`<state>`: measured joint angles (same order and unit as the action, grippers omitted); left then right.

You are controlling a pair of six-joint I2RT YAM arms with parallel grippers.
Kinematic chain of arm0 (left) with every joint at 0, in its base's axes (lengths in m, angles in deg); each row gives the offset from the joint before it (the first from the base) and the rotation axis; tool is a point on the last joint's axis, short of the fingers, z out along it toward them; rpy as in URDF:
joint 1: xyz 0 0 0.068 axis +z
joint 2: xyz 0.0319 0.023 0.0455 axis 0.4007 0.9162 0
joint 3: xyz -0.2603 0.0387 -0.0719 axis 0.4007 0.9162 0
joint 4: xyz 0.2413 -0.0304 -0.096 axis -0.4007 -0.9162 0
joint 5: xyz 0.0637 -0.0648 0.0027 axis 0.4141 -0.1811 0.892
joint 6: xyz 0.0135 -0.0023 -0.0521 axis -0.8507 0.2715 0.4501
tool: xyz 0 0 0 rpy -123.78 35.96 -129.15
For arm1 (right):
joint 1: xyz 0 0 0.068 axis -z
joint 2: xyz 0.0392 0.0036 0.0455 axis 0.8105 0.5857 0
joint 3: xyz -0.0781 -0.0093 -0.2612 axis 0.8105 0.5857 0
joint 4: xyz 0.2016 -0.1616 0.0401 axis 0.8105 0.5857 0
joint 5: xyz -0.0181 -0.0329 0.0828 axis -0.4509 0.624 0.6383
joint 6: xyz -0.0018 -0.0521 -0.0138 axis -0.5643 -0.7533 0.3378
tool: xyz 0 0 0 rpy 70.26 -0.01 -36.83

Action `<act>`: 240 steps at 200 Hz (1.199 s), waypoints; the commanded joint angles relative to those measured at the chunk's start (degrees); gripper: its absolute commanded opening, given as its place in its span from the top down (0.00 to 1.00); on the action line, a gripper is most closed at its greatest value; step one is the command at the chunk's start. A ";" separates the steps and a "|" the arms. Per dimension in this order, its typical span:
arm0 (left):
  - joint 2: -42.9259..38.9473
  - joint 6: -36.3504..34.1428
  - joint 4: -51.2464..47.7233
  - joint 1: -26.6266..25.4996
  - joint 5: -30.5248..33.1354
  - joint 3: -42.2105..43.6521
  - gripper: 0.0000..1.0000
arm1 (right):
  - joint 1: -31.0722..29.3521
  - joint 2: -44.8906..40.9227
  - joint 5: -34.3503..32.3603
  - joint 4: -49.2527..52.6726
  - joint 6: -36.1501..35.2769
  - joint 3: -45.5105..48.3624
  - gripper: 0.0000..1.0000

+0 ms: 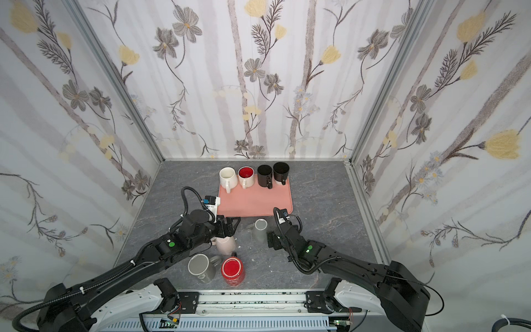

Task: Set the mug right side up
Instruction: 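Move the right gripper down to the upside-down grey mug in the cluster, then reach the left gripper over the grey mug's handle while the right gripper waits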

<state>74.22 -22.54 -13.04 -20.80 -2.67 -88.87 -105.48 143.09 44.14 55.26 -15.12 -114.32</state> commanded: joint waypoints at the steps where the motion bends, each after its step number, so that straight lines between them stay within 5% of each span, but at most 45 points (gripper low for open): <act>1: 4.87 -0.23 -1.45 0.07 -0.55 -2.42 0.26 | 0.75 -3.43 1.84 -0.97 0.42 0.84 0.11; 44: 20.12 -3.19 -4.79 0.22 2.59 -11.40 0.39 | 2.44 -7.58 3.65 -0.52 0.00 0.52 0.12; 111: 33.36 -6.33 -10.44 -0.88 3.92 -20.11 0.46 | 3.80 -13.91 3.36 -0.23 -0.34 1.81 0.12; 187: 38.07 -8.69 -16.65 -6.18 7.06 -24.05 0.49 | 7.71 -14.94 5.22 -1.10 -2.11 1.92 0.11; 240: 33.85 -8.72 -19.88 -8.95 1.72 -22.87 0.48 | 9.80 -14.47 5.76 -2.06 -0.87 3.41 0.00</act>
<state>110.18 -31.08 -29.95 -29.22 0.78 -111.95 -96.37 128.29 50.15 55.15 -16.82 -111.55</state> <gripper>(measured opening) 0.510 0.980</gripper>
